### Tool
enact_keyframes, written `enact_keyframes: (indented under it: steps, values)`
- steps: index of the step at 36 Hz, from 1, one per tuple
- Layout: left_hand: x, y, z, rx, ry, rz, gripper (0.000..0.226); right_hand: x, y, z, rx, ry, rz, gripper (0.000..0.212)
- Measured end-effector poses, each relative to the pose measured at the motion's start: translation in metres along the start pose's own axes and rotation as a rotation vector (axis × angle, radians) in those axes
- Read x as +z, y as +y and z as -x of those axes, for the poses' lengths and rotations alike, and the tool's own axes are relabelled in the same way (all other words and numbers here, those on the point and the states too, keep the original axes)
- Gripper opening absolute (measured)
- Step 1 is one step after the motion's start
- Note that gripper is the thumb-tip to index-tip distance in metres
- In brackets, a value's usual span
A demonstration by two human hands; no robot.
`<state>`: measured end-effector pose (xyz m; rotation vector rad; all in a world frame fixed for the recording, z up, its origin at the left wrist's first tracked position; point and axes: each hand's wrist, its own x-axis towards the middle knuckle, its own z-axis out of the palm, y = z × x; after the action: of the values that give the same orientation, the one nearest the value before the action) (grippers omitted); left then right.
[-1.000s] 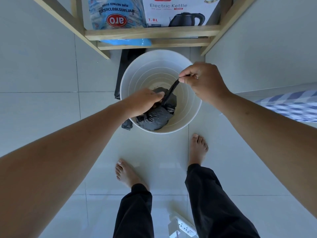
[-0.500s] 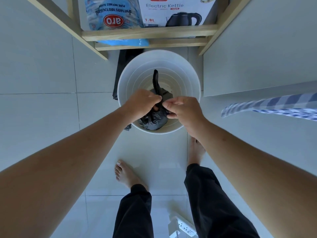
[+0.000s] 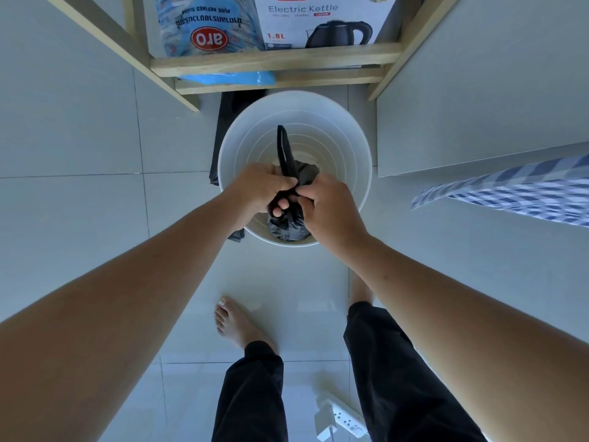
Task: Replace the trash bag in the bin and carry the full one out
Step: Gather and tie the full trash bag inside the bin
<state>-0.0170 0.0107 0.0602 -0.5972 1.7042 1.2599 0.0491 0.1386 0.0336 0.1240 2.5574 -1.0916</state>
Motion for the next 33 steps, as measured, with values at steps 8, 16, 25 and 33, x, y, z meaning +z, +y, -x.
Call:
enact_keyframes:
  steps: [8,16,25,33]
  values:
    - [-0.012,-0.014,0.005,0.263,-0.029,-0.349,0.037,-0.014,0.007,-0.012,0.091,-0.196,0.171,0.017]
    - [-0.006,-0.037,0.002,0.485,0.324,-0.418,0.032,-0.029,0.005,-0.012,0.210,-0.334,-0.193,0.024]
    - [0.006,-0.041,0.010,0.599,0.182,-0.367,0.022,-0.035,0.012,-0.013,0.480,-0.365,-0.641,0.019]
    - [-0.003,-0.036,-0.001,0.640,0.302,-0.358,0.014,-0.044,0.023,-0.012,0.479,-0.158,-0.702,0.012]
